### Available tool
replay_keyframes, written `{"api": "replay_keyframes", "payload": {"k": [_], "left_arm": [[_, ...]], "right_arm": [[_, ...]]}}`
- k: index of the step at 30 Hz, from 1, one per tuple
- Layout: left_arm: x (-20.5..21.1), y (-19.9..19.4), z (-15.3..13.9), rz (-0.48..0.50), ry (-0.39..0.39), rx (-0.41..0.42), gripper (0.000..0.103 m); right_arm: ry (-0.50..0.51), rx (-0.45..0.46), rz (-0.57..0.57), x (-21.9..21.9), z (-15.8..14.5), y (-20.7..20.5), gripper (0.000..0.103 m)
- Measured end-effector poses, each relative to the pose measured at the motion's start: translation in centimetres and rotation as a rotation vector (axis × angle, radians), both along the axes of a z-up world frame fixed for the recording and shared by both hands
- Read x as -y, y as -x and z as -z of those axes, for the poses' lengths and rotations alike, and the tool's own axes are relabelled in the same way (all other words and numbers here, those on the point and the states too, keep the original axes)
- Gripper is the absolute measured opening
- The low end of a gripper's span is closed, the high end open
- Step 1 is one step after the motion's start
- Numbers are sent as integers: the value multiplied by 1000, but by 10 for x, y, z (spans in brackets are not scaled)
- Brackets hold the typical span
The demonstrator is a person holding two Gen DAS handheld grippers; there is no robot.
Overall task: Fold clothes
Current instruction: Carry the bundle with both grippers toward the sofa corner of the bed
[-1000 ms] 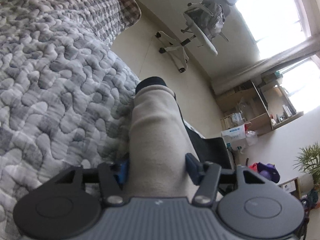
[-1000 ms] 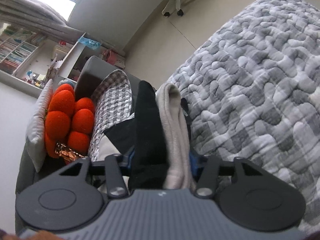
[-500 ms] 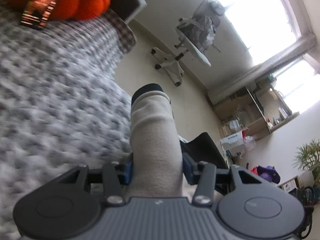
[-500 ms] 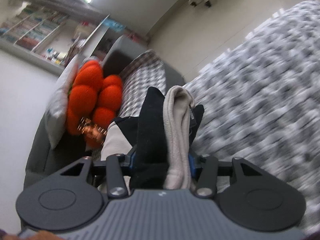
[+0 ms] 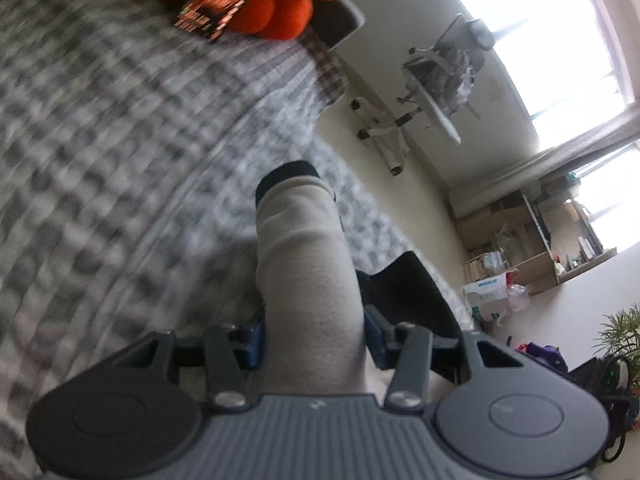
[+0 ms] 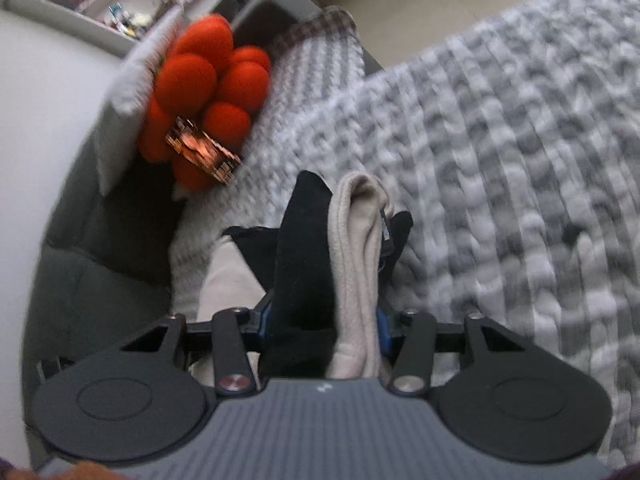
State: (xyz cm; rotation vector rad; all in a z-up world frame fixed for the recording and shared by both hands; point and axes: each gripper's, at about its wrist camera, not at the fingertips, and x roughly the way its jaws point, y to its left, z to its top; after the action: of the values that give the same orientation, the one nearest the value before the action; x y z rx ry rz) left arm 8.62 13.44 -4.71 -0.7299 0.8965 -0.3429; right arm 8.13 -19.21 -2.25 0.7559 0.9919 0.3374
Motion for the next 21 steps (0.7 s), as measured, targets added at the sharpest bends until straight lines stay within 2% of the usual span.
{"api": "replay_keyframes", "payload": {"k": [4,6,7,10,11,12,13,15,18,21], "left_arm": [[-9,14,20,-1,14,-12,53],[-11,14,24,12,15,-11,63],[-10,14,26,19,11,-12,66],[-6,10,32,46,18,-9,68],[-5,10,33,47,24,-2,67],[-4,10,34,45,35,6,55],[-4,9,34,43,48,8,52],[-7,10,30,25,62,16,45],[-17,13,23,-8,78,37,43],[-36,21,8,-67,66,85,43]], "right_arm": [[51,-5,-17,-2,8,4,57],[54,-15,-13,2,12,5,62],[49,-19,-8,4,14,6,66],[-8,-28,-6,7,26,7,70],[-27,-24,-10,6,28,7,70],[-46,-19,-13,6,31,8,67],[-64,-15,-17,6,34,9,60],[-46,6,-23,1,27,10,55],[-46,71,-48,-11,9,7,52],[-71,90,-85,-32,-3,-4,52]]}}
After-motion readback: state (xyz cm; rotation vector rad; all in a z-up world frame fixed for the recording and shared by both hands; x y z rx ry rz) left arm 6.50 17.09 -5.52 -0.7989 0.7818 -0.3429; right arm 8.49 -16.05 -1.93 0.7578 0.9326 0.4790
